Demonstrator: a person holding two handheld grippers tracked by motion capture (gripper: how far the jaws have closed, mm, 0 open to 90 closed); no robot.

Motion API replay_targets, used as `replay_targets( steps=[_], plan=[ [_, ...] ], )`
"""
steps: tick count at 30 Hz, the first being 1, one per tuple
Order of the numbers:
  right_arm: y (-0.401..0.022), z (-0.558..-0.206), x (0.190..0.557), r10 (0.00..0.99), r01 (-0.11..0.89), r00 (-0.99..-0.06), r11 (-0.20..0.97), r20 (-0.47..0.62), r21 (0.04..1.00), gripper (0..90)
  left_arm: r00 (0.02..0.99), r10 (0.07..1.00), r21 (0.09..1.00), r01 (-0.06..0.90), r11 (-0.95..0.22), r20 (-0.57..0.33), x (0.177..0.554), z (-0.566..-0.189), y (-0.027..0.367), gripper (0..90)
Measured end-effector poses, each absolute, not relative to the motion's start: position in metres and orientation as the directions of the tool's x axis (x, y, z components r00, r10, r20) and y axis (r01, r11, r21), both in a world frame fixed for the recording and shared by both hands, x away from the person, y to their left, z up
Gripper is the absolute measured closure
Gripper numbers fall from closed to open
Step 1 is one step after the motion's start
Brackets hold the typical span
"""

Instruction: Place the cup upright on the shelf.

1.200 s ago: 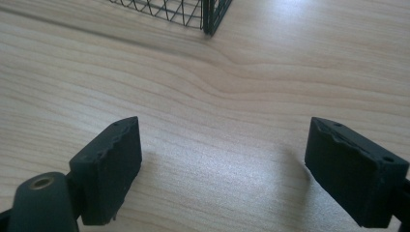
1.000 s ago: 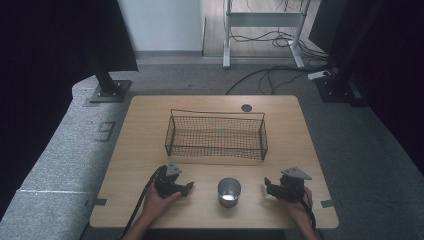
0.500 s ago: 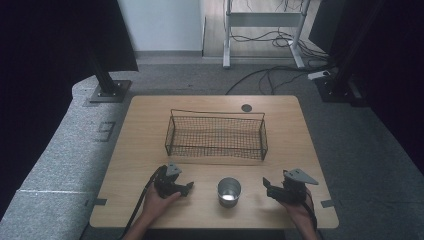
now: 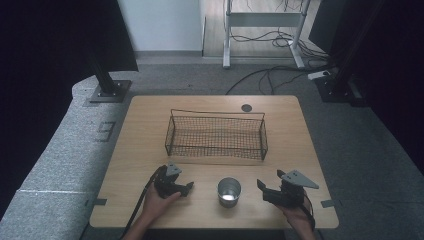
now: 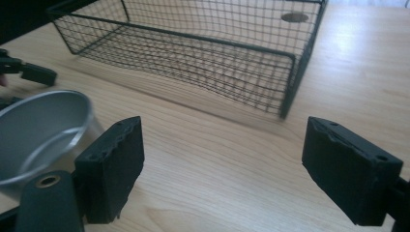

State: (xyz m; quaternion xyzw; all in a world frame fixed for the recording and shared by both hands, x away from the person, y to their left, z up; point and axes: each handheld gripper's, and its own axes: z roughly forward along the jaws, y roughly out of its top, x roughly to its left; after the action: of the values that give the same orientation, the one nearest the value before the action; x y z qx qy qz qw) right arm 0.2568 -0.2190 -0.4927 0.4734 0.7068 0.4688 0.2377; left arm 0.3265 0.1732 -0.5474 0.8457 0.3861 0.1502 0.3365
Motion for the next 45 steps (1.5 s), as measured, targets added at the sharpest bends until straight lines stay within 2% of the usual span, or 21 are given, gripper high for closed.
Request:
replay_targets(
  steps=[26,45],
  plan=[
    [-0.185,-0.475,0.236,0.808,0.389,-0.577,0.149,0.115,0.909,15.1,0.656,0.755,0.684,0.552,-0.477,-0.004,0.326,-0.547,0.173,14.3],
    [-0.152,-0.480,0.239,0.745,0.390,-0.657,0.202,0.117,0.898,12.5,0.656,0.755,0.684,0.552,-0.476,-0.004,0.326,-0.547,0.173,14.3]
  ],
)
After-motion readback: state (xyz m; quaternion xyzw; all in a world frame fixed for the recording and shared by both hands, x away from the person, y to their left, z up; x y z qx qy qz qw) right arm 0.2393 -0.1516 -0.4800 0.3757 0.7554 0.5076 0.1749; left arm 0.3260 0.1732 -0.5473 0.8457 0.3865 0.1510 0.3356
